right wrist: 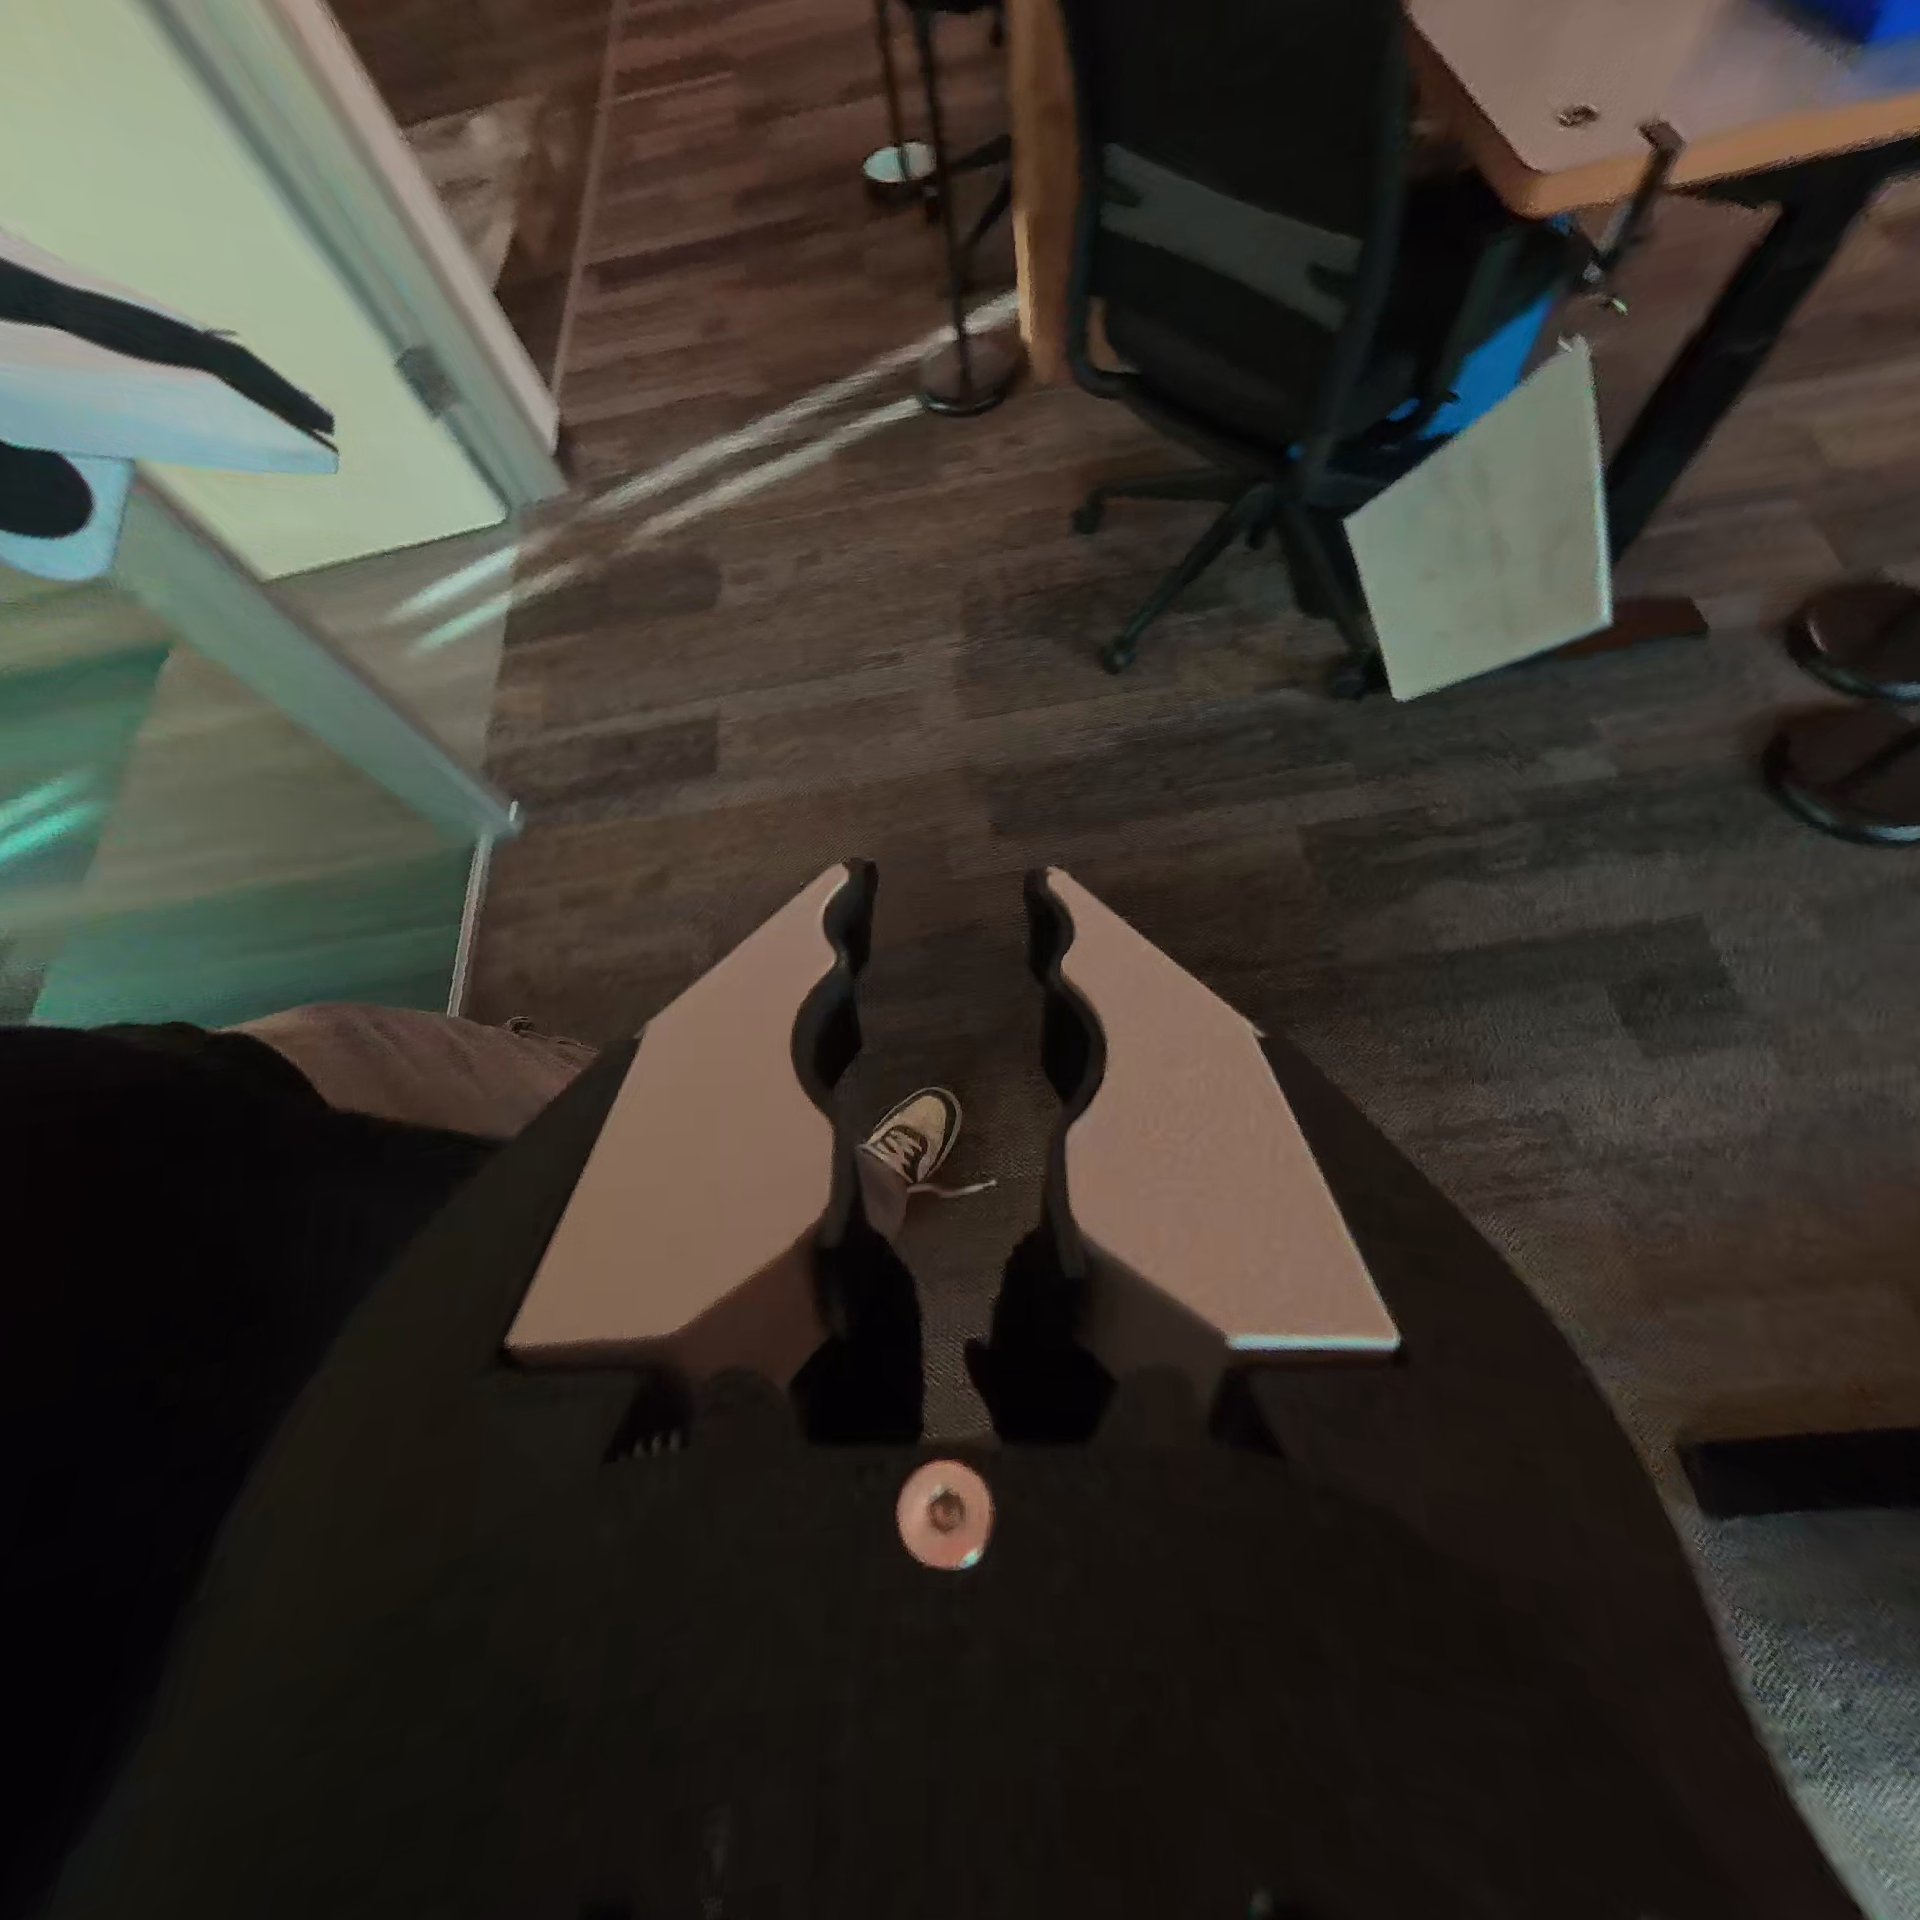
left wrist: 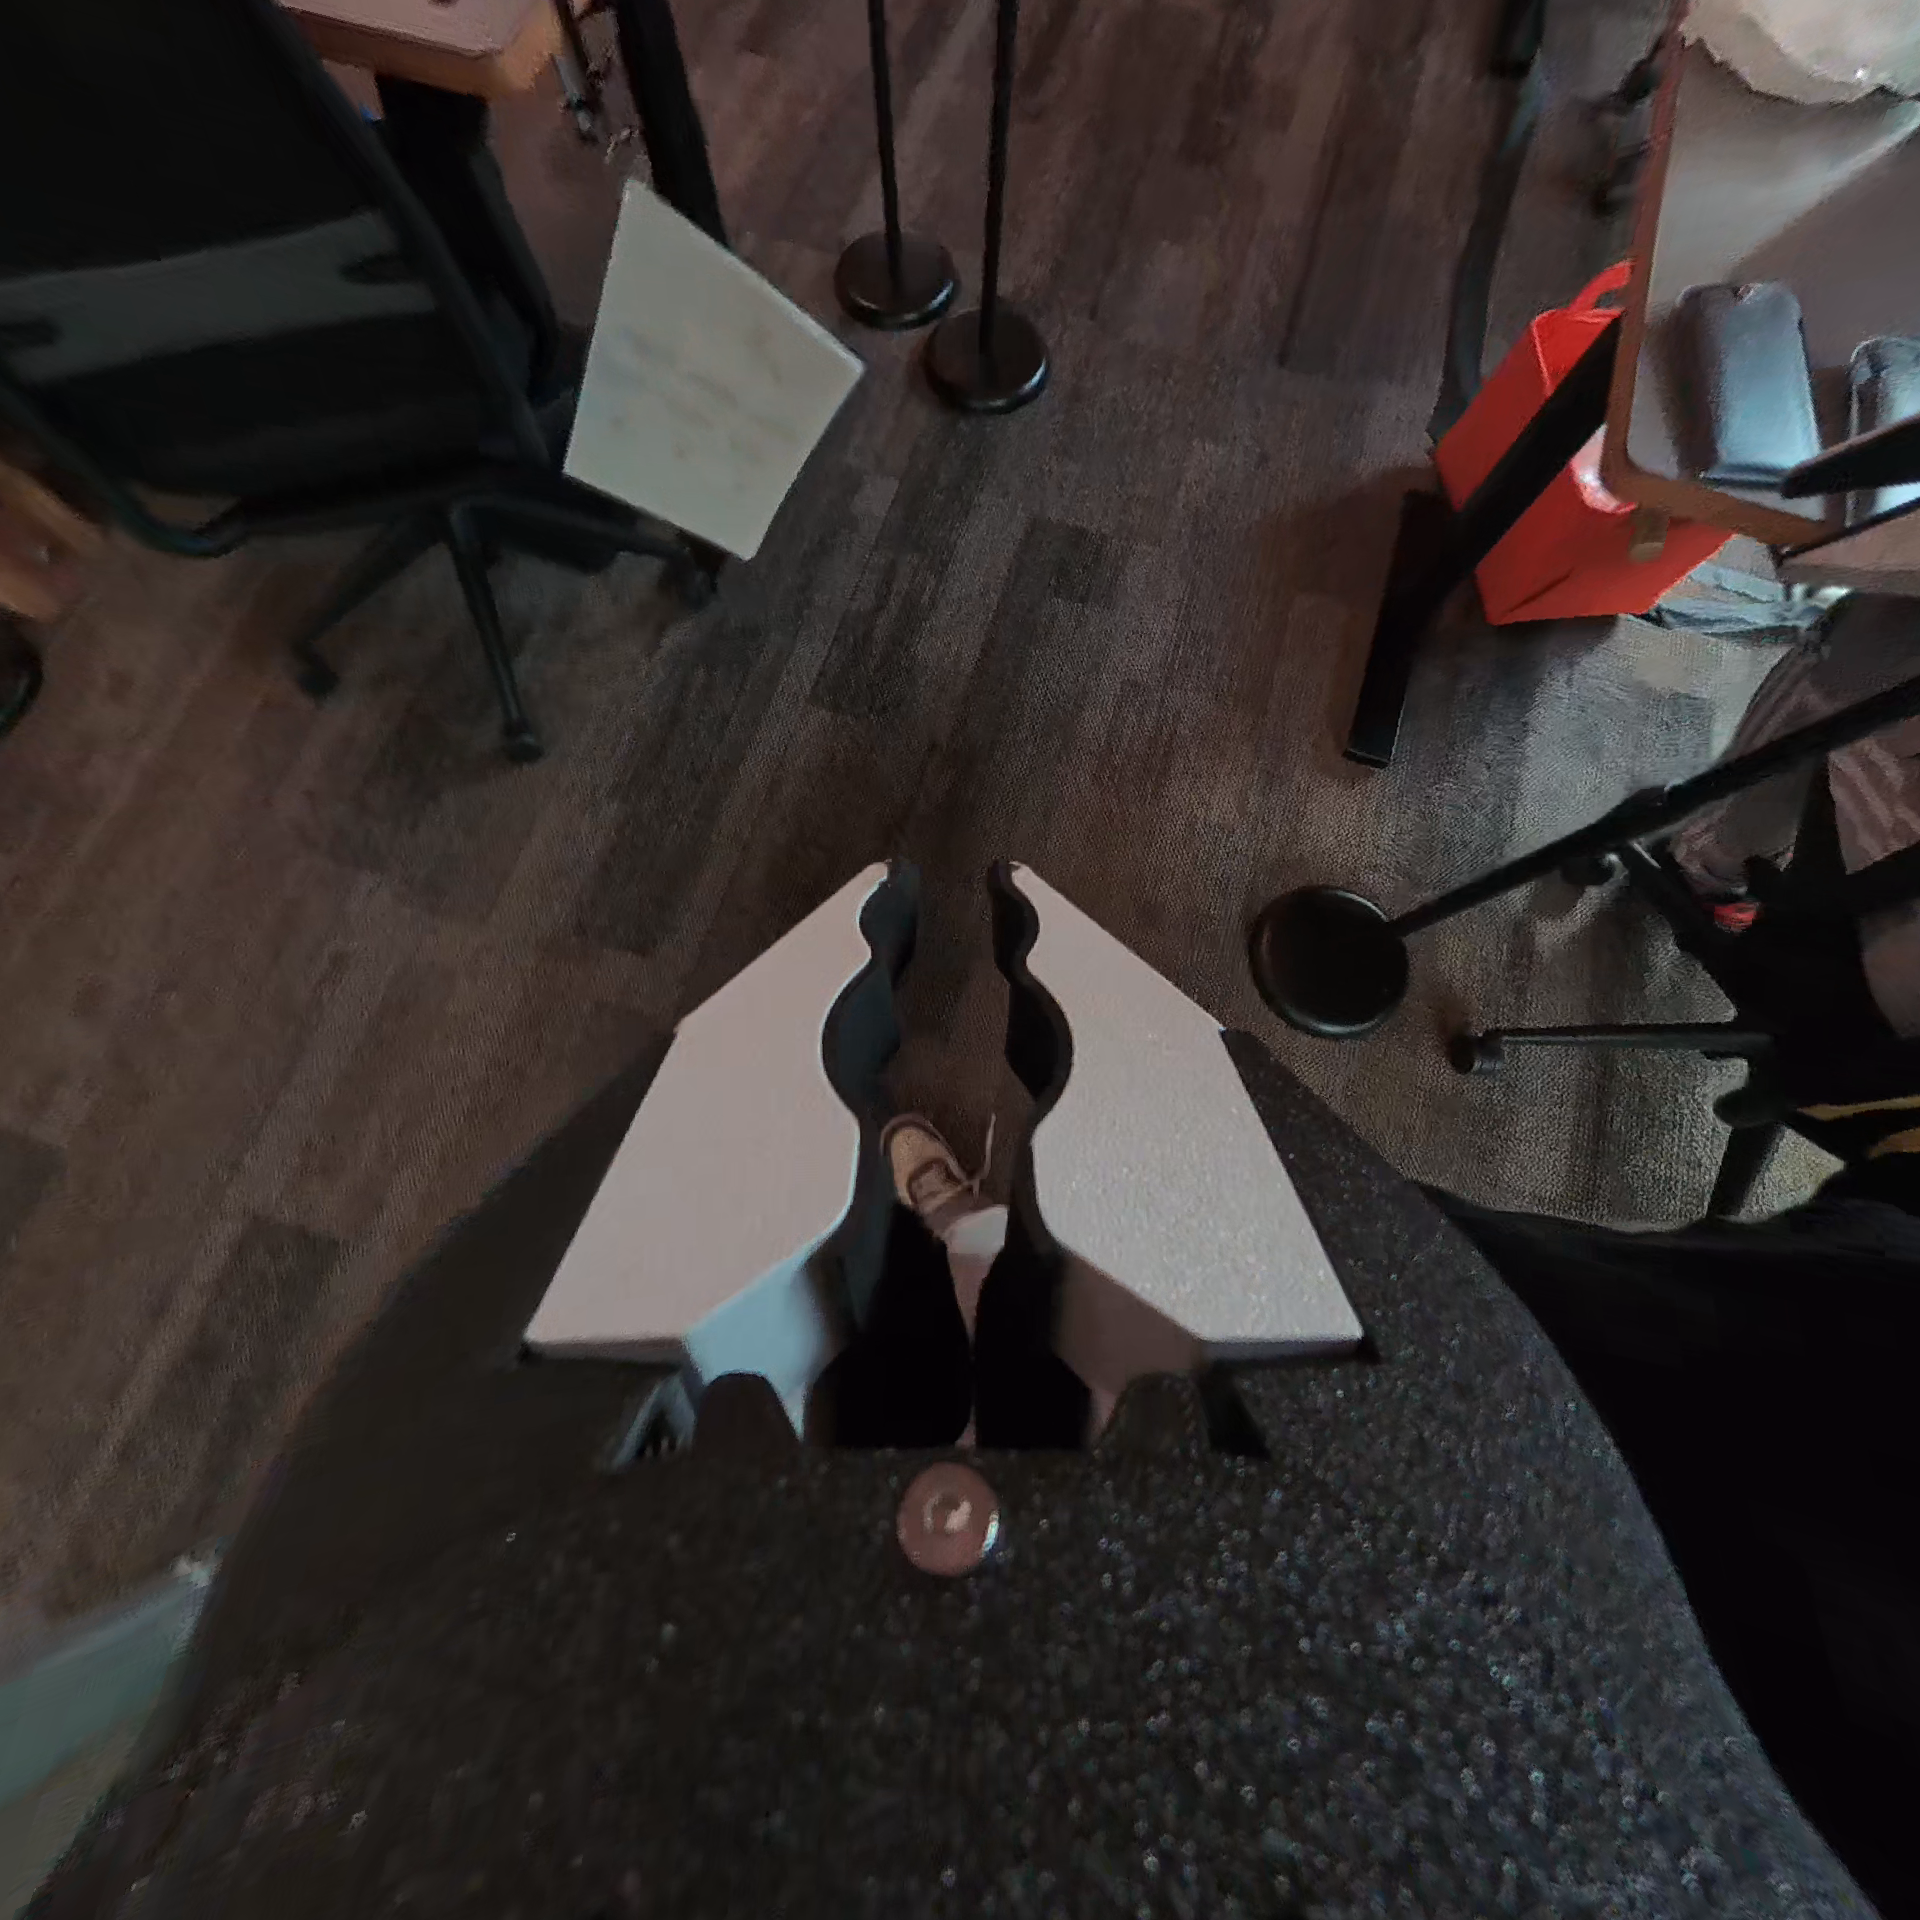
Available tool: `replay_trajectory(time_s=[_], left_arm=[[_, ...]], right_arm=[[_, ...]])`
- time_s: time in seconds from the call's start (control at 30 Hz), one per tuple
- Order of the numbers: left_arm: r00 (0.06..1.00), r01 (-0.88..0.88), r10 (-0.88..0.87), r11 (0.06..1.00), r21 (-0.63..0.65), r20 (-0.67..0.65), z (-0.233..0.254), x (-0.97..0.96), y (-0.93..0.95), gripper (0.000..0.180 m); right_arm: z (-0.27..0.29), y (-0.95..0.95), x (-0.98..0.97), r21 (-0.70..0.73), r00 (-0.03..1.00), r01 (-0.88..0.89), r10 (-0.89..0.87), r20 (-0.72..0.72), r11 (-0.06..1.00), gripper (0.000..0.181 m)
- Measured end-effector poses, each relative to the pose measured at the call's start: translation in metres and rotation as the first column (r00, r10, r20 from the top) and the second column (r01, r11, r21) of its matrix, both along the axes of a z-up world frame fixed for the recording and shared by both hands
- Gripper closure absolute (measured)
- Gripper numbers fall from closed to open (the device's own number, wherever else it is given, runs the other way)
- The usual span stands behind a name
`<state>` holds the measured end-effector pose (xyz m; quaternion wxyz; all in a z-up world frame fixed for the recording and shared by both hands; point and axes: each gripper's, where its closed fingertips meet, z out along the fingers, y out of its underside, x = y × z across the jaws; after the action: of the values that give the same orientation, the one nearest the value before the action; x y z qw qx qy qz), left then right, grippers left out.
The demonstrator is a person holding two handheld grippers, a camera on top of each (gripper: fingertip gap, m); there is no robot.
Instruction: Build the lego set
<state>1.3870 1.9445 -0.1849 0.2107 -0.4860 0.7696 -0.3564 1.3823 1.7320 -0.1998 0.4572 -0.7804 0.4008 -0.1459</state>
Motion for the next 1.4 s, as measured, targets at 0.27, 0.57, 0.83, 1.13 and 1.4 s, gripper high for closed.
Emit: replay_trajectory(time_s=[0.27, 0.57, 0.83, 1.13, 1.4], left_arm=[[0.95, 0.313, -0.313, 0.95, -0.026, -0.018, 0.015, 0.257, -0.058, 0.166], [0.831, 0.556, -0.556, 0.831, 0.013, -0.005, -0.011, 0.491, -0.224, 0.165], [0.775, 0.627, -0.628, 0.778, -0.037, -0.07, 0.009, 0.668, -0.38, 0.165], [0.696, 0.713, -0.714, 0.7, -0.041, -0.07, 0.0, 0.868, -0.555, 0.166], [0.621, 0.781, -0.783, 0.621, -0.063, -0.03, 0.002, 1.042, -0.738, 0.165]], right_arm=[[0.026, -0.039, 0.188, -0.02, 0.973, 0.229, -0.229, 0.003, 0.973, 0.151], [-0.017, -0.148, 0.393, 0.042, 0.91, 0.414, -0.414, -0.023, 0.909, 0.151], [0.008, -0.289, 0.593, 0.061, 0.887, 0.461, -0.462, 0.003, 0.885, 0.151], [0.034, -0.455, 0.795, 0.048, 0.839, 0.532, -0.534, 0.107, 0.845, 0.148], [0.018, -0.619, 0.971, 0.054, 0.785, 0.616, -0.619, 0.04, 0.786, 0.14]])
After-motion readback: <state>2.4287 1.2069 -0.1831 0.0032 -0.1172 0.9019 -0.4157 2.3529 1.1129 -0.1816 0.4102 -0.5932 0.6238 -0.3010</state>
